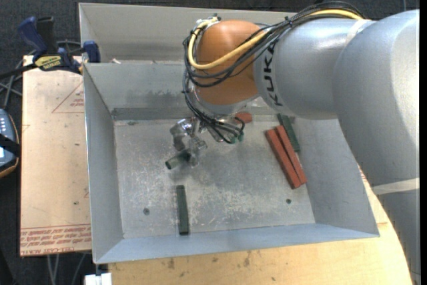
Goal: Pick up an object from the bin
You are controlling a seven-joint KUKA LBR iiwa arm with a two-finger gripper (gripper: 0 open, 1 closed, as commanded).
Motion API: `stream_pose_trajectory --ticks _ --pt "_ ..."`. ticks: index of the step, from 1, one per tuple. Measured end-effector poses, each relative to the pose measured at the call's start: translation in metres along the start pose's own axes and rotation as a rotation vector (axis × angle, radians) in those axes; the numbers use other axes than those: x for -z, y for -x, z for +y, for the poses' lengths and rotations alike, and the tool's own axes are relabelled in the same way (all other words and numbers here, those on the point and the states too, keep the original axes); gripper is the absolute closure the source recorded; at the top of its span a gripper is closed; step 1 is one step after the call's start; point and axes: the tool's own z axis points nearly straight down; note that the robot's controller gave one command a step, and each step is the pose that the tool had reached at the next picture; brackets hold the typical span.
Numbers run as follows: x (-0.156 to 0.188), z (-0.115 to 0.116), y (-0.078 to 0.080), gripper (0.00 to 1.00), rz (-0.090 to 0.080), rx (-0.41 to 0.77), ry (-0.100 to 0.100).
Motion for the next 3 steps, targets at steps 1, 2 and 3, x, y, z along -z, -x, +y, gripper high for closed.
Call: stream_pose_trajectory --ticks 1,2,3 --pt "0.010 0.000 0.000 1.00 -0.002 0.000 -0.001" --pt "0.020 0.000 0.001 1.00 -0.002 -0.001 -0.001" --pt "0.026 0.000 0.001 1.00 -0.001 -0.001 -0.001"
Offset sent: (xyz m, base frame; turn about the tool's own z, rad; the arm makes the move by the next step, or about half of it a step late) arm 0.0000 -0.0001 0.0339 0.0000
